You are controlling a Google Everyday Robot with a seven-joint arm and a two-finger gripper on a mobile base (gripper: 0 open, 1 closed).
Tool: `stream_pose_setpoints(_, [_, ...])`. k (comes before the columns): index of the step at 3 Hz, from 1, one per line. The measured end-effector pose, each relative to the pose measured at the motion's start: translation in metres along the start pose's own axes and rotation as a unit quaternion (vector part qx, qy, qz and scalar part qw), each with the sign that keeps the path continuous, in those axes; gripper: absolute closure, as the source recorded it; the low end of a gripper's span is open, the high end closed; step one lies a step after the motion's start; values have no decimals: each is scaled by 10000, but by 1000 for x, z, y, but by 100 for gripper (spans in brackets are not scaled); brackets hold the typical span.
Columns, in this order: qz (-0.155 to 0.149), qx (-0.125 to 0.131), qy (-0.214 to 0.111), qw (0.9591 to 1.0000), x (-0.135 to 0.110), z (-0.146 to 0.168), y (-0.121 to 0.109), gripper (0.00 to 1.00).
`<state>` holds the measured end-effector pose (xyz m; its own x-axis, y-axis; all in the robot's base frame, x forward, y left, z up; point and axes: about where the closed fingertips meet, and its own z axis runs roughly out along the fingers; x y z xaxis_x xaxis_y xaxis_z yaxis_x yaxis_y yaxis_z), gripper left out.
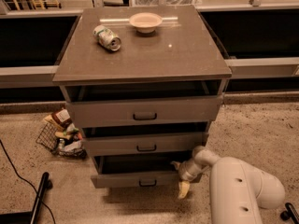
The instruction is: Open bottom drawer
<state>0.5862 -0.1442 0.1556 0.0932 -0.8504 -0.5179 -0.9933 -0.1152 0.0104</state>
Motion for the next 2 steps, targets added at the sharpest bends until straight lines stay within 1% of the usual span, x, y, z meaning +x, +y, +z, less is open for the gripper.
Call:
stream_pose_setpoints(1, [18,-30,7,10000,-2,-4,2,19])
stream_pose_setpoints(2, [164,-204,212,9994,-5,-13,19,42])
